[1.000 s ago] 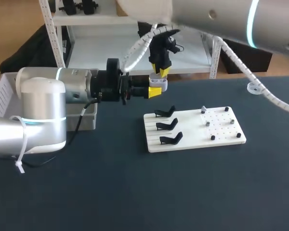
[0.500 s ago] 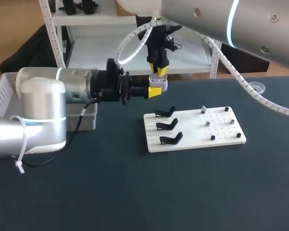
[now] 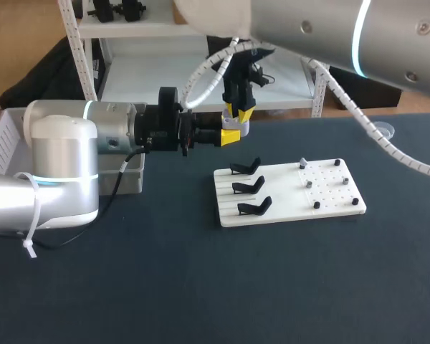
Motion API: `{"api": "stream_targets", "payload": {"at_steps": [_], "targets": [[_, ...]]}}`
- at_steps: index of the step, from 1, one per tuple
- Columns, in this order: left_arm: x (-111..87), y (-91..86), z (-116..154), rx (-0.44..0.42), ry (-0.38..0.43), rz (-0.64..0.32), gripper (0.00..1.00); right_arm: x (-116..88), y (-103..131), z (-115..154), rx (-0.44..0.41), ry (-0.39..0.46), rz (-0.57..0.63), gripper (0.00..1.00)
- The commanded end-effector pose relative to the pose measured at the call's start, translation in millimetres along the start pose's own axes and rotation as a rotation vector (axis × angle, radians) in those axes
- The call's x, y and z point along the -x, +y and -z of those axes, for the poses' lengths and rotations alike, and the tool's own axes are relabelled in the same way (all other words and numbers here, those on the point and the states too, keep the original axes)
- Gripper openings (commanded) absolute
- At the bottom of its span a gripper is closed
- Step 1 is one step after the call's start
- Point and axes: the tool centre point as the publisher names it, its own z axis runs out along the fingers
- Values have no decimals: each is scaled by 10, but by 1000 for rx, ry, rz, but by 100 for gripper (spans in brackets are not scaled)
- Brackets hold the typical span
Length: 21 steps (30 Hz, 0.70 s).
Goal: Pick up each earbud case from the left stands, insert the matching earbuds, close the lid, and place the case in the box.
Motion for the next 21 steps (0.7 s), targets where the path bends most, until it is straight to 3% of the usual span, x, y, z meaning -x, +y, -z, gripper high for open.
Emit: {"api": "stream_targets", "payload": {"at_steps": [1, 21], "targets": [[-6, -12, 0, 4, -2, -2, 0, 0, -54, -24, 57, -4, -1, 0], [-6, -12, 0, 4, -2, -2, 0, 37, 29, -50, 51, -2, 32, 0]]}}
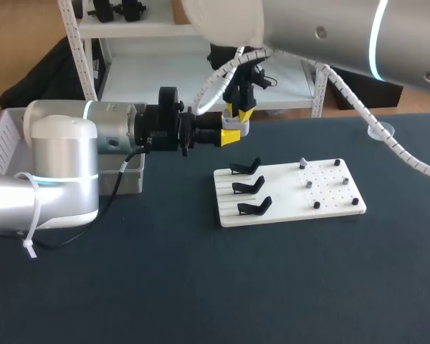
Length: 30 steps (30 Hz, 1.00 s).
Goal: Pick up each earbud case from the left stands, insert the matching earbuds, close the lid, and place the case in the box.
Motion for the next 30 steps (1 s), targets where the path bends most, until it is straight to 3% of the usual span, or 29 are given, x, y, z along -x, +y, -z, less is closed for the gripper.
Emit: {"api": "stream_targets", "payload": {"at_steps": [1, 12, 13, 14, 15, 24, 30], "targets": [[-5, -12, 0, 4, -2, -2, 0, 1, -22, -22, 5, 3, -2, 0], [-5, -12, 0, 4, -2, -2, 0, -6, -26, -117, -7, 34, -7, 0], [-5, -12, 0, 4, -2, -2, 0, -10, -27, -121, -6, 38, -3, 6], [-5, -12, 0, 4, -2, -2, 0, -14, -29, -123, -6, 39, -2, 29], [-5, -12, 0, 4, -2, -2, 0, -24, -31, -125, -6, 40, 3, 32], [-5, -12, 0, 4, -2, -2, 0, -64, -83, -53, 7, 32, 20, 35], [-5, -12, 0, 4, -2, -2, 0, -83, -303, 156, 155, -8, 170, 40]]}}
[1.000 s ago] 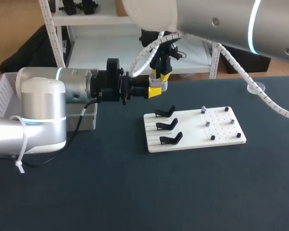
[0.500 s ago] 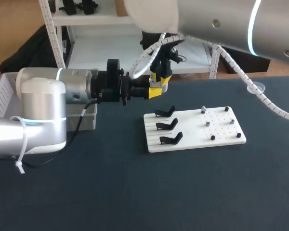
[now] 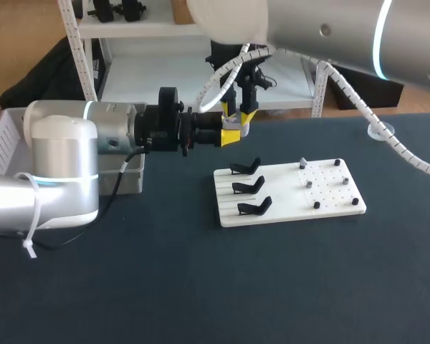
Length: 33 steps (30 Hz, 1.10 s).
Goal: Pick up each earbud case from the left stands, insert the matching earbuds, close the lid, and place the case in the box.
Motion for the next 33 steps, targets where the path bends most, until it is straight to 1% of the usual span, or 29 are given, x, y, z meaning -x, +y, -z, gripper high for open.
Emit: {"api": "stream_targets", "payload": {"at_steps": [1, 2, 3, 5, 6, 7, 8, 10, 11, 13, 14, 15, 31, 32, 33], "targets": [[-3, -10, -1, 4, -1, -1, 0, -68, -369, 112, 156, -40, 121, 41], [-3, -10, -1, 4, -1, -1, 0, -71, -404, 128, 181, -43, 165, 36], [-3, -10, -1, 4, -1, -1, 0, -78, -439, 148, 213, -25, 216, 37], [-3, -10, -1, 4, -1, -1, 0, -77, -483, 185, 259, -4, 274, 38], [-3, -10, -1, 4, -1, -1, 0, -71, -515, 207, 288, 23, 333, 42], [-3, -10, -1, 4, -1, -1, 0, -70, -545, 223, 303, 38, 383, 47], [-3, -10, -1, 4, -1, -1, 0, -66, -568, 226, 306, 40, 426, 50], [-3, -10, -1, 4, -1, -1, 0, -55, -635, 230, 315, 58, 519, 80], [-3, -10, -1, 4, -1, -1, 0, -44, -665, 228, 310, 62, 553, 100], [-3, -10, -1, 4, -1, -1, 0, -20, -731, 215, 294, 48, 609, 100], [-3, -10, -1, 4, -1, -1, 0, -5, -765, 198, 267, 15, 628, 100], [-3, -10, -1, 4, -1, -1, 0, 16, -792, 169, 231, -40, 627, 100], [-3, -10, -1, 4, -1, -1, 0, 16, -792, 169, 231, -40, 627, 100], [-3, -10, -1, 4, -1, -1, 0, 55, -824, 109, 237, -19, 613, 100], [-3, -10, -1, 4, -1, -1, 0, 133, -866, 39, 232, -23, 615, 100]]}}
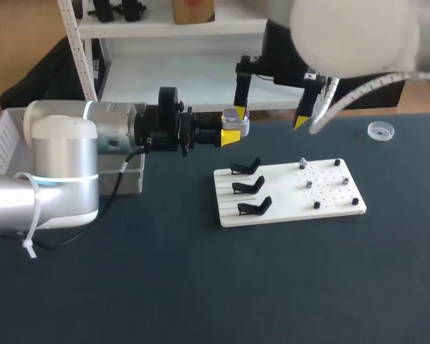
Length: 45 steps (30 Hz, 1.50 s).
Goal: Pick up each earbud case from the left stands, insert the matching earbuds, close the lid, and place the case in the box.
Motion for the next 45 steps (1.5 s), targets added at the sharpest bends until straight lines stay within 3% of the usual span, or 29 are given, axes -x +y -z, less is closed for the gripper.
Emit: {"api": "stream_targets", "payload": {"at_steps": [1, 5, 15, 22, 24, 38, 45], "targets": [[-3, -10, -1, 4, -1, -1, 0, 55, -281, -143, 35, 1, -68, 100], [-3, -10, -1, 4, -1, -1, 0, 260, -571, -279, -24, -15, -93, 100], [-3, -10, -1, 4, -1, -1, 0, 627, -886, -862, -95, -34, -132, 100], [-3, -10, -1, 4, -1, -1, 0, 685, -976, -1244, -49, -186, -132, 100], [-3, -10, -1, 4, -1, -1, 0, 690, -995, -1351, -81, -196, -147, 100], [-3, -10, -1, 4, -1, -1, 0, 690, -995, -1351, -81, -196, -147, 100], [-3, -10, -1, 4, -1, -1, 0, 734, -976, -1688, -143, -205, -348, 100]]}}
